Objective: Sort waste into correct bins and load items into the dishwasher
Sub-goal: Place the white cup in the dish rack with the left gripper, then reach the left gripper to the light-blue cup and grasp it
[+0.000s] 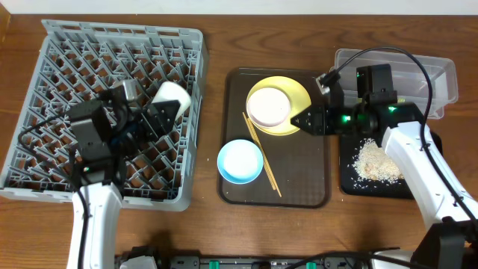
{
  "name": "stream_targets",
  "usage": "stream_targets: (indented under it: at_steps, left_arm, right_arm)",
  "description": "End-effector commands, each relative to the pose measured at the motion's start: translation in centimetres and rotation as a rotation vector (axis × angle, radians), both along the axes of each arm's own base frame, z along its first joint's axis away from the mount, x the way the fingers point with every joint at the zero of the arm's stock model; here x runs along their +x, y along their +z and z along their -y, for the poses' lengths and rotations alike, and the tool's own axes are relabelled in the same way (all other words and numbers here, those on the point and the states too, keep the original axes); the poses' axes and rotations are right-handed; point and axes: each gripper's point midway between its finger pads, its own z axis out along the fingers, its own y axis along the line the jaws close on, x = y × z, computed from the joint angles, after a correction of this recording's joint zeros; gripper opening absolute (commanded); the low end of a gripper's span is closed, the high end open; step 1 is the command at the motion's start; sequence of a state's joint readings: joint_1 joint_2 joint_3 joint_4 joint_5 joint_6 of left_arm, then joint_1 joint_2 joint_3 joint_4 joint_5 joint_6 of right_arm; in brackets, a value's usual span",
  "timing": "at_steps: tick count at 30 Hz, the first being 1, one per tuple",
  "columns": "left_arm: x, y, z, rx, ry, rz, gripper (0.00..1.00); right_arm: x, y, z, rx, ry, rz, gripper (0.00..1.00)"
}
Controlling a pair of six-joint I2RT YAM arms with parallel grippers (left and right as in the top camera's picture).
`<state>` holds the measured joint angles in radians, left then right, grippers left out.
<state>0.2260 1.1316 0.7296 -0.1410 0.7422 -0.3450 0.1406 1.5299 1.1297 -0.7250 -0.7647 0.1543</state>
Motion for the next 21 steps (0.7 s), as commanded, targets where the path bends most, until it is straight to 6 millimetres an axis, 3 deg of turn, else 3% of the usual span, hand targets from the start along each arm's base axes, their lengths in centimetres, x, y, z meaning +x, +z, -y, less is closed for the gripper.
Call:
stream_targets:
  at_steps: [1, 7, 13, 21]
  left_arm:
    - [-0.2, 1.5, -3.7, 0.175, 0.177, 0.005, 0.19]
    - [-3.8, 1.6, -6.7, 0.315, 0.334, -0.156, 0.19]
    - [-7.8, -1.0, -8.2, 0.398, 0.395, -0.380, 0.19]
    - [-8.6, -4.9, -8.3, 0.407, 0.363, -0.570, 0.19]
  right_arm:
    - [1.6, 0.4, 2.8, -0.215, -0.010, 0.103, 0.37]
    - [1.3, 1.6, 5.2, -0.371, -0.025, 0.084, 0.36]
    - [1.0, 1.7, 5.2, -0.375, -0.022, 0.072, 0.36]
    - [0.9, 1.7, 5.2, -0.376, -0.019, 0.071, 0.37]
